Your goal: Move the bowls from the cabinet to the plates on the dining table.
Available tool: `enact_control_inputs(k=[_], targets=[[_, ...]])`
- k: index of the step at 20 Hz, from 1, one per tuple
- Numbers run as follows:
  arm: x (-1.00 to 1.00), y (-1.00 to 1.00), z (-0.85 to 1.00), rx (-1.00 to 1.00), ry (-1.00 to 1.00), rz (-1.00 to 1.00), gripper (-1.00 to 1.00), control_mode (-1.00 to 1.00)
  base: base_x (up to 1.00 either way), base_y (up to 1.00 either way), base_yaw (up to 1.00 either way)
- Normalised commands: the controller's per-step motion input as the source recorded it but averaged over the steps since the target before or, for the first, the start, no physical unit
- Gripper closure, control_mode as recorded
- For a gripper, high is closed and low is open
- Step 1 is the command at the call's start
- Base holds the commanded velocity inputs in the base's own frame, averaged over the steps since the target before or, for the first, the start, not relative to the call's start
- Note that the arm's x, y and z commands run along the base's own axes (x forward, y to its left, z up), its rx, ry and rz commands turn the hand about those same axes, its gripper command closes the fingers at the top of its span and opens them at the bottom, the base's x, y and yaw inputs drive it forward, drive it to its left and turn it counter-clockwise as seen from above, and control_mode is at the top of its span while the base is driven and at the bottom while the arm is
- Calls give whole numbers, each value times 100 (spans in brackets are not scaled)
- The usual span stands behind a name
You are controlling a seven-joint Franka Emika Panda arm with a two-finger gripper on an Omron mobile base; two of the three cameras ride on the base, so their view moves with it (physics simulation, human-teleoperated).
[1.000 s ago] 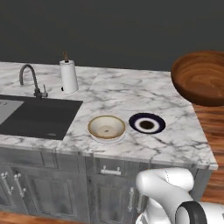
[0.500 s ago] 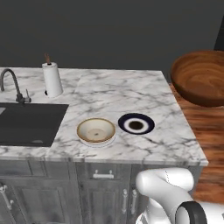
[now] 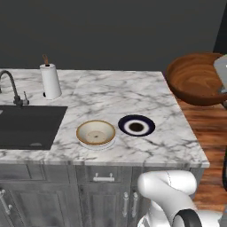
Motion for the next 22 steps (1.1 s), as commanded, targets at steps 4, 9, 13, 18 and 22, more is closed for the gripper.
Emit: enact_control_inputs(k=[4, 9, 13, 18, 22], targets=[[42, 11, -14, 3, 0, -4, 100, -100, 0, 0, 0], [46, 1, -22, 8, 1, 1, 100, -100, 0, 0, 0], [43, 0, -21, 6, 3, 13, 100, -100, 0, 0, 0], [35, 0, -20, -3, 9, 13, 100, -100, 0, 0, 0], [32, 0, -20, -7, 12, 11, 100, -100, 0, 0, 0]])
